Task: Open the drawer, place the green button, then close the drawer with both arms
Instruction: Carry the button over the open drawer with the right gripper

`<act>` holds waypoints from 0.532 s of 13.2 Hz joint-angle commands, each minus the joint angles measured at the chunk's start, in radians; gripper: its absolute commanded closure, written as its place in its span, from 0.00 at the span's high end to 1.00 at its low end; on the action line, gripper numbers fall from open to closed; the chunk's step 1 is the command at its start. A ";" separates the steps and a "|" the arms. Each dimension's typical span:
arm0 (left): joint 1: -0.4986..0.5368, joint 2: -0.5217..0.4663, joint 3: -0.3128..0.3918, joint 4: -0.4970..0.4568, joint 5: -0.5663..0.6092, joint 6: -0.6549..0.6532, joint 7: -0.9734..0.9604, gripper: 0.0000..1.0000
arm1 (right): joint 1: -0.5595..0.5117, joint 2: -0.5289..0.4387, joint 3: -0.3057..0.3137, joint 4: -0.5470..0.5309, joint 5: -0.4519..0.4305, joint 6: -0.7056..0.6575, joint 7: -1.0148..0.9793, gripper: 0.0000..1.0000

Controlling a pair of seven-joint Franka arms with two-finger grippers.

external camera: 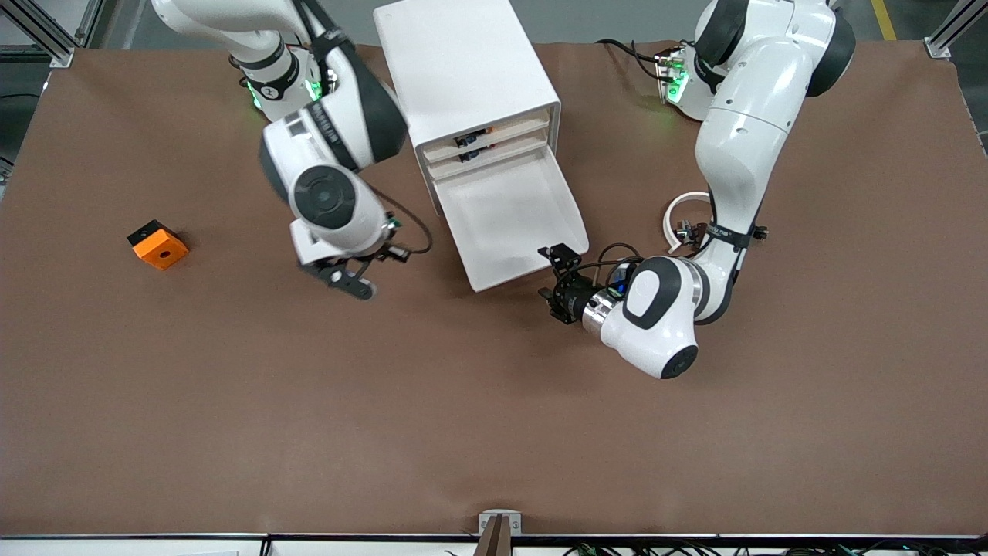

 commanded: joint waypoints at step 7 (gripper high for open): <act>-0.003 -0.193 0.112 0.031 0.288 0.018 0.409 1.00 | 0.191 0.131 -0.013 0.027 0.066 0.283 0.600 0.08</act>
